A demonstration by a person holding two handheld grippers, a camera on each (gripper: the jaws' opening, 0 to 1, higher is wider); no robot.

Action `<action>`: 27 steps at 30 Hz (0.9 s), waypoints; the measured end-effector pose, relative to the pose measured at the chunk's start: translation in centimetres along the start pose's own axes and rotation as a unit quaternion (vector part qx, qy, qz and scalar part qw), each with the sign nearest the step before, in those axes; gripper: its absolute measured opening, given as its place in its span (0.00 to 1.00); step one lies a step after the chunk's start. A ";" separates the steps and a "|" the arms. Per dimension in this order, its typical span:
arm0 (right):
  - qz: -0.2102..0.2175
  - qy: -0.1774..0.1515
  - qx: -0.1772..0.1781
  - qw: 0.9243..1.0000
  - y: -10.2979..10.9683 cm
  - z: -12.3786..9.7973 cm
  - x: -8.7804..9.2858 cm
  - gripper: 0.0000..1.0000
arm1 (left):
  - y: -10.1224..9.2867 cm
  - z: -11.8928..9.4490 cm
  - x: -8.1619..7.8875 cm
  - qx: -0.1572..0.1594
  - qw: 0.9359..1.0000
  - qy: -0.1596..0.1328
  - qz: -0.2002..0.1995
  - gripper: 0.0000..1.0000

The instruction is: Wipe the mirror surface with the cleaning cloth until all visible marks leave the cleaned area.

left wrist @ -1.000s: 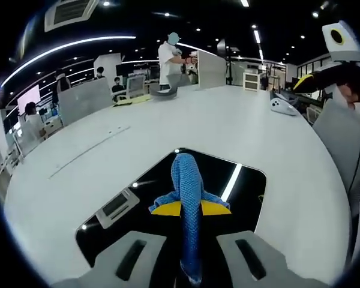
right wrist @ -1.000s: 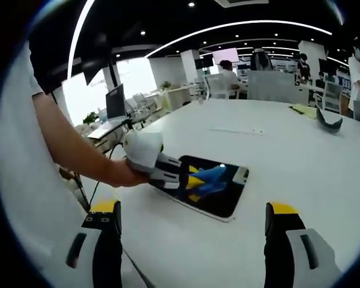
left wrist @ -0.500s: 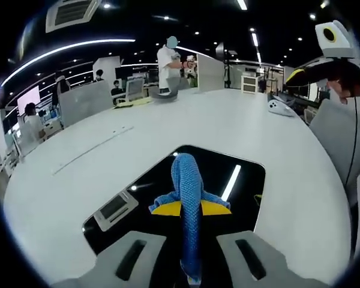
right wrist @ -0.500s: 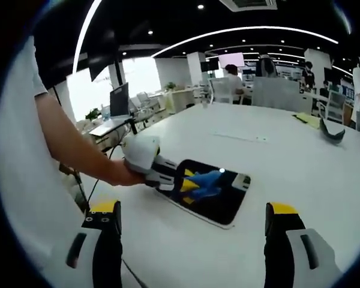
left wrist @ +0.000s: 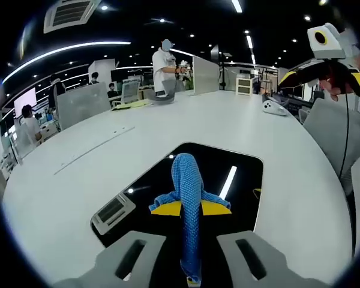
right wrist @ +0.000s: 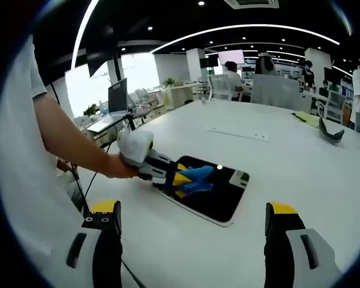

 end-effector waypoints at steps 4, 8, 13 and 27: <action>-0.002 0.000 0.004 1.000 -0.1 -0.1 0.0 1.00 | 0.2 -0.3 0.2 -0.001 1.000 -0.001 0.003 0.07; -0.002 -0.001 0.007 1.000 -0.2 -0.1 0.1 1.00 | 0.4 -0.6 0.3 0.003 1.000 -0.001 0.002 0.07; 0.002 -0.003 0.008 1.000 -0.3 -0.1 0.1 1.00 | 0.5 -0.9 0.5 0.009 1.000 0.006 0.005 0.07; -0.004 -0.003 0.005 1.000 0.2 0.1 -0.1 0.99 | 1.4 -2.7 1.6 -0.002 1.000 0.008 -0.003 0.07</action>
Point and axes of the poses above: the point that each gripper's makers call its tool centre point, and the gripper's own axes: z roughly forward along the fingers, y roughly to its left, x roughly out of its underside, the point moved 1 cm from there along -z, roughly backward along the fingers, and after that the axes turned 6 degrees about z, right-handed, at the moved point
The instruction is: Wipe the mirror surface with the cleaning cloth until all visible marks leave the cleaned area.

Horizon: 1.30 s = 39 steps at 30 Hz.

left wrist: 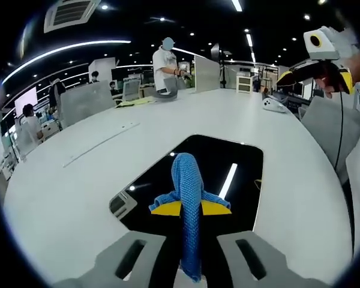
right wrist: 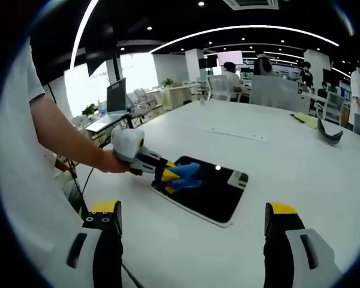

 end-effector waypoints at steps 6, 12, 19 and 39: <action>0.000 0.000 -0.001 1.000 -0.1 -0.1 0.0 0.98 | 0.1 -0.4 0.2 -0.006 1.000 0.000 0.004 0.07; -0.001 0.001 -0.002 1.000 -0.1 -0.1 0.1 0.98 | 0.4 -1.0 0.7 -0.010 1.000 0.003 0.005 0.07; 0.006 0.000 -0.003 1.000 -0.2 -0.2 0.1 0.98 | 0.8 -1.8 1.1 -0.015 1.000 0.002 0.002 0.07; 0.012 -0.009 -0.004 1.000 -0.2 -0.2 -0.4 0.97 | 1.3 -3.0 1.8 -0.023 1.000 0.010 0.013 0.07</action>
Point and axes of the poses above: the point that each gripper's makers call its tool centre point, and the gripper's own axes: z roughly forward along the fingers, y roughly to its left, x roughly out of its underside, the point moved 1 cm from there along -z, roughly backward along the fingers, and after that the axes turned 6 degrees about z, right-handed, at the moved point
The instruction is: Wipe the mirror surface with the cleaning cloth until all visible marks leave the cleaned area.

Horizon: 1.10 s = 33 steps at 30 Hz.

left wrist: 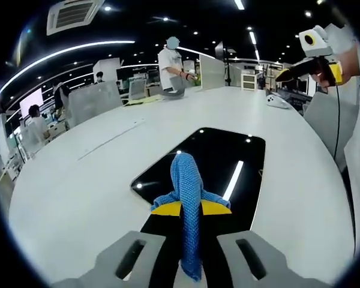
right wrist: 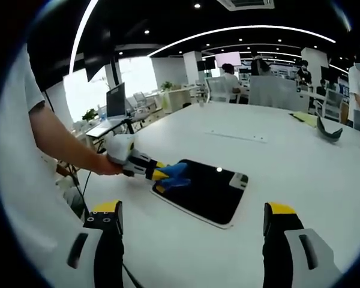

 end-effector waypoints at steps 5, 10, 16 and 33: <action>0.001 -0.002 -0.005 1.000 0.2 0.1 -0.1 0.98 | 0.1 -0.5 0.2 -0.004 1.000 0.005 0.005 0.07; -0.001 0.000 -0.008 1.000 0.3 0.2 -0.1 0.98 | 0.3 -0.8 0.4 0.003 1.000 0.008 0.007 0.07; 0.000 0.002 -0.008 1.000 0.3 0.2 0.1 0.97 | 0.2 -1.0 0.5 0.000 1.000 0.005 0.001 0.07; 0.005 0.007 -0.014 1.000 0.4 0.6 0.9 0.98 | 0.3 -1.0 0.6 0.011 1.000 0.010 -0.012 0.07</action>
Point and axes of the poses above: the point that each gripper's makers call its tool centre point, and the gripper's own axes: z roughly forward along the fingers, y roughly to its left, x roughly out of its underside, the point moved 1 cm from there along -z, roughly backward along the fingers, and after that the axes turned 6 degrees about z, right-handed, at the moved point
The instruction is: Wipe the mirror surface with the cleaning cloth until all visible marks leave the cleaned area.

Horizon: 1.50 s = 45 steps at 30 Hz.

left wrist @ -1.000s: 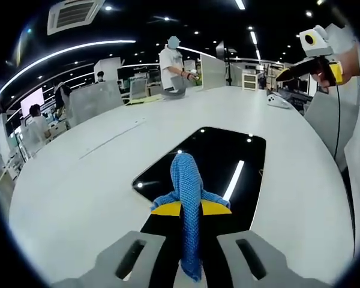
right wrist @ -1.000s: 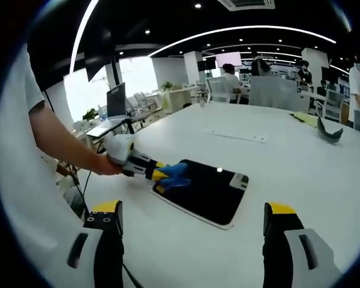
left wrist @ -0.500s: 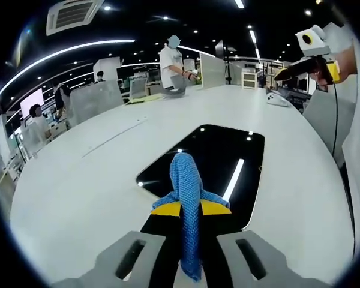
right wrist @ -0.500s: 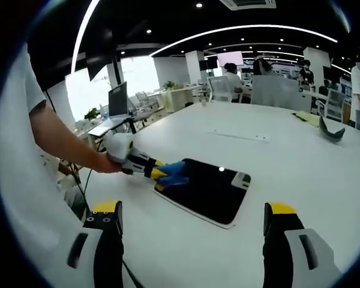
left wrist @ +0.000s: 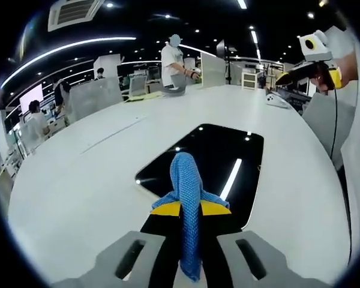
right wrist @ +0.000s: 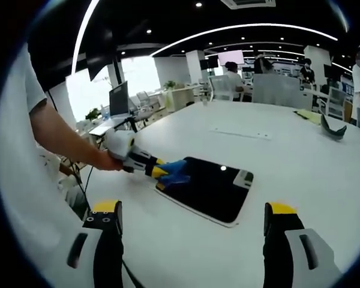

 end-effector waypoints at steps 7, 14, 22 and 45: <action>0.004 -0.006 0.000 1.000 -0.1 0.2 -0.3 0.98 | -0.2 -0.1 0.0 -0.016 1.000 0.002 -0.013 0.07; 0.002 -0.002 -0.006 1.000 0.3 0.6 -0.1 0.98 | -0.2 -0.1 -0.1 -0.021 1.000 0.010 -0.019 0.07; 0.004 -0.006 -0.005 1.000 0.3 0.5 -0.1 0.98 | -0.5 -0.1 0.0 -0.025 0.999 0.013 -0.021 0.07; 0.007 -0.017 -0.003 1.000 0.2 0.5 -0.5 0.97 | -2.0 -0.1 -0.2 -0.018 0.999 0.016 -0.026 0.07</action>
Point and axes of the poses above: the point that each gripper's makers call its tool centre point, and the gripper's own axes: z roughly forward along the fingers, y roughly to its left, x roughly out of its underside, the point moved 1 cm from there along -z, roughly backward along the fingers, and after that the axes turned 6 degrees about z, right-handed, at the moved point
